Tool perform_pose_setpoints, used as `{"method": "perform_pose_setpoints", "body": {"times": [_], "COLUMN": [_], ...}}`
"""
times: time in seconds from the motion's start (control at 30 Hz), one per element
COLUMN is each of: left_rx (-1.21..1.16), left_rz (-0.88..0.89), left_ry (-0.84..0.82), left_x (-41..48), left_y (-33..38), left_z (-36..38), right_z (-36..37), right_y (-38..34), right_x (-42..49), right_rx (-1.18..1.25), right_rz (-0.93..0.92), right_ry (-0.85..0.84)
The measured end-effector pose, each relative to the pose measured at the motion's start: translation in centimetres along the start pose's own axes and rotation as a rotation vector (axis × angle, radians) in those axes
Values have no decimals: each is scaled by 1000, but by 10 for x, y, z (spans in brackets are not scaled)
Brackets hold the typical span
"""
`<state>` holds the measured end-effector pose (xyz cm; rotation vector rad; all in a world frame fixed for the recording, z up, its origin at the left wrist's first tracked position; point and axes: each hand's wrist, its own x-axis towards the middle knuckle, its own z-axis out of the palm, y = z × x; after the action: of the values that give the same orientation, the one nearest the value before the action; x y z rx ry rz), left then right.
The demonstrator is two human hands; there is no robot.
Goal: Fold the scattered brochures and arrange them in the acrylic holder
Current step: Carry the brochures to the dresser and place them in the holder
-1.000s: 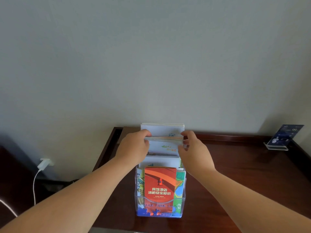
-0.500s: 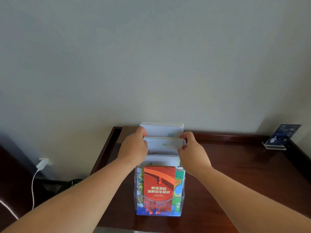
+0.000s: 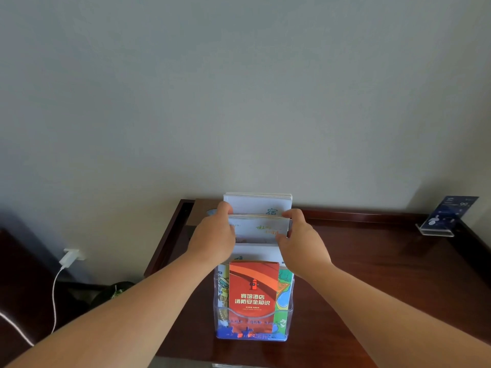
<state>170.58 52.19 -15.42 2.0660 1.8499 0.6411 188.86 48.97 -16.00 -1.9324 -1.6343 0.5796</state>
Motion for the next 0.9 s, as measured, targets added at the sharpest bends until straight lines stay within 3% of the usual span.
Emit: {"method": "perform_pose_setpoints", "body": {"times": [0.2,0.37,0.53,0.9], "left_rx": [45,-113,-294,-322], "left_rz": [25,-100,-181,-195], "left_ry": [-3,143,-39,-70], "left_x": [-3,5,11,11], "left_y": [2,-2,2,1], "left_z": [-4,-10,-7,-4], "right_z": [-4,-9,-10,-9], "right_y": [-2,-6,-11,-9], "right_x": [0,5,8,11], "right_rx": [-5,181,315,332], "right_rz": [3,101,147,183], "right_ry": [-24,72,-47,-91]}}
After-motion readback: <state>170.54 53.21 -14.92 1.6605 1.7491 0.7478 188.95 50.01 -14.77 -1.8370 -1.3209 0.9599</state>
